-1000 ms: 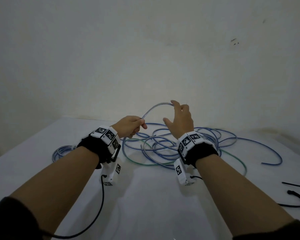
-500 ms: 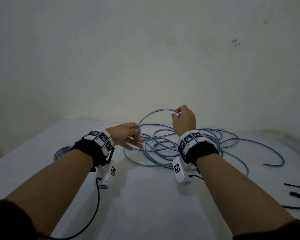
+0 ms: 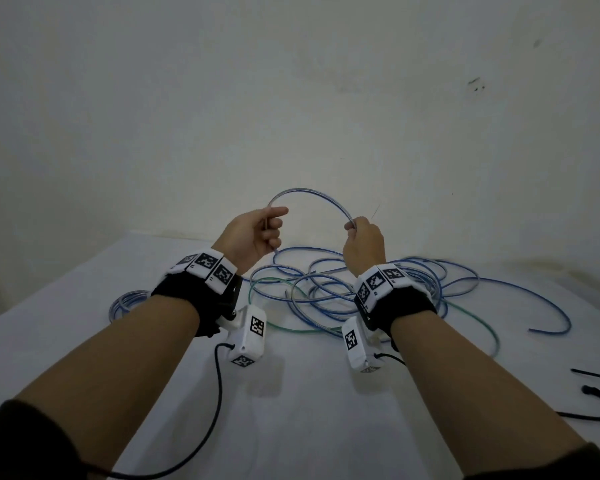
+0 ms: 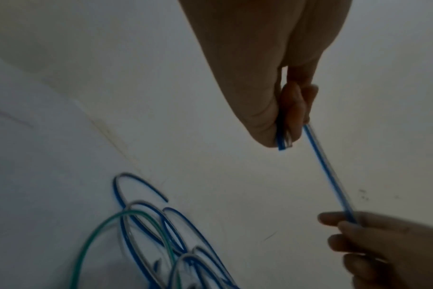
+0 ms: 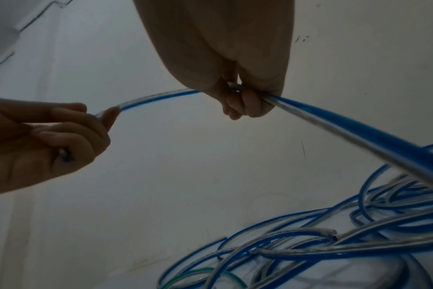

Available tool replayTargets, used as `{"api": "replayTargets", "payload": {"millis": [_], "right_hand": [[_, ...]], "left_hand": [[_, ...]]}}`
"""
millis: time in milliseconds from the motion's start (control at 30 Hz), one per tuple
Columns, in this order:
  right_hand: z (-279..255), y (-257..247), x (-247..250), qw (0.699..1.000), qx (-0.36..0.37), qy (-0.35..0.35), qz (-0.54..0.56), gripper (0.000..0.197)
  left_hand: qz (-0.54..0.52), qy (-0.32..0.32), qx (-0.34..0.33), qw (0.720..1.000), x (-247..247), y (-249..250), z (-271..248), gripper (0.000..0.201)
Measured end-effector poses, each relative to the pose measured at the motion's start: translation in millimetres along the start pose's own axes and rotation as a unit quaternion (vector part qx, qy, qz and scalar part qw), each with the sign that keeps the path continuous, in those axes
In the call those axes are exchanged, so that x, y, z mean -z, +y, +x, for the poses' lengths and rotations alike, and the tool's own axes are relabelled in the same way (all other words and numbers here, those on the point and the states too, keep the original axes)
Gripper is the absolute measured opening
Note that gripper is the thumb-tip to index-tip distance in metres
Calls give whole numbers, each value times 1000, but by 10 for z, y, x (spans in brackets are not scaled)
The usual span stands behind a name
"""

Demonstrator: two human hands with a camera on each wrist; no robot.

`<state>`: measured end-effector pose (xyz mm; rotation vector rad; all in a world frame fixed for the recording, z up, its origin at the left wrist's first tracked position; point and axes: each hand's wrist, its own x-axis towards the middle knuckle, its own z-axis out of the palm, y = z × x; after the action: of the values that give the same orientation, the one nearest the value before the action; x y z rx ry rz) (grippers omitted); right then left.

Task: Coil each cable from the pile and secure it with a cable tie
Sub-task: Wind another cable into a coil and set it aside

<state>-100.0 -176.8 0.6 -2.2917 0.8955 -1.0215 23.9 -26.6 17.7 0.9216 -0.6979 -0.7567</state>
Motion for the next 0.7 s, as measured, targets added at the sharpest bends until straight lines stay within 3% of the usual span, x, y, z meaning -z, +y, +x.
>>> {"api": "replayTargets", "payload": {"millis": [100,200,367,500,600,700], "right_hand": [[-23,-14,-2,998,-7,-62,-21,36],[-47,-65,-40,994,16,-105,-22,38],[-145,-128,-141,986,23,-150,65,5],[-224,-213,-117,966,74,-227,97,10],[-235,-240,-63,961,102,-242,88,10],[-271,-230,-36,957,117,-250,91,16]], "left_hand": [[-44,-41,-29,998,-32,25,-11,28],[25,-46,-71,996,-81,6,-19,25],[160,11,-153,975,-171,-57,68,29],[393,-5,-217,894,-96,-166,116,25],[529,-19,-188,827,-23,-221,93,23],[608,-27,-146,780,9,-236,70,24]]}}
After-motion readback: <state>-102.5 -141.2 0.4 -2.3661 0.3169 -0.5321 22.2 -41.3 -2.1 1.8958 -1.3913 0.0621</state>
